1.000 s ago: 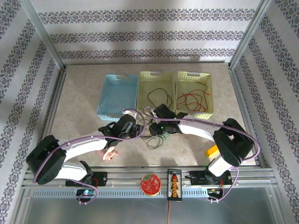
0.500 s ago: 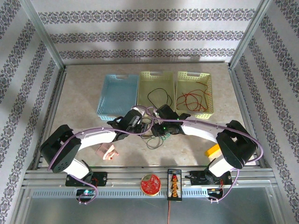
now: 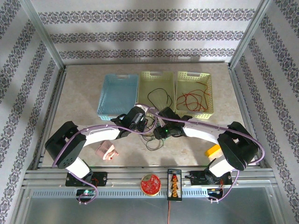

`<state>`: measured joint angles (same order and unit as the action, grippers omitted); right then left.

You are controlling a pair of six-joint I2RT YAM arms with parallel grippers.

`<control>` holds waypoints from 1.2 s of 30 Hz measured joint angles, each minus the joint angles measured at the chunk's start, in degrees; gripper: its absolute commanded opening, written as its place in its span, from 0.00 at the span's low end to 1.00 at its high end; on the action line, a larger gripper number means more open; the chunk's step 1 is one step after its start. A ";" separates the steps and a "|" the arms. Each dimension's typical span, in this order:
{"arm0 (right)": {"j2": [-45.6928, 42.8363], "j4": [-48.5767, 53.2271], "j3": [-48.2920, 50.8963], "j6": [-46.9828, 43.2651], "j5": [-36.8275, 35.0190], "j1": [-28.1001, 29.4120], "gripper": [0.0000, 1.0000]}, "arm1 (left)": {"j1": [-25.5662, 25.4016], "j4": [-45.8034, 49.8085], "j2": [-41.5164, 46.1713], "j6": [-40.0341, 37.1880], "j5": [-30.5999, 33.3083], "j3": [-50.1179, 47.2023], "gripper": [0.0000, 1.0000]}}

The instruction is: Untangle the cables

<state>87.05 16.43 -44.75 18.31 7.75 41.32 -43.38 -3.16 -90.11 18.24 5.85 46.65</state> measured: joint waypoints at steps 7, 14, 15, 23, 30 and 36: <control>-1.57 -0.87 2.19 1.31 1.68 -3.72 0.46 | 0.00 0.39 12.04 0.15 1.16 1.64 0.00; -1.95 -2.54 3.19 2.43 2.99 -5.40 0.46 | 0.00 1.92 19.30 0.20 4.15 4.37 0.00; -1.95 -2.78 3.28 2.56 3.23 -5.49 0.46 | 0.00 2.25 19.78 0.39 4.94 4.85 0.00; -1.95 -3.48 3.82 2.97 3.63 -5.99 0.46 | 0.00 1.03 25.57 1.75 13.44 6.23 0.00; -3.21 -3.65 5.03 3.04 3.65 -6.51 0.46 | 0.50 -1.22 28.57 0.92 18.47 7.65 0.00; -6.56 -3.85 6.84 3.23 3.37 -6.71 0.46 | 1.95 -3.06 25.35 0.22 18.80 10.10 0.00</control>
<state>80.49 12.58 -37.91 21.54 11.11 34.61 -41.43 -6.22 -64.75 18.46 24.64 56.75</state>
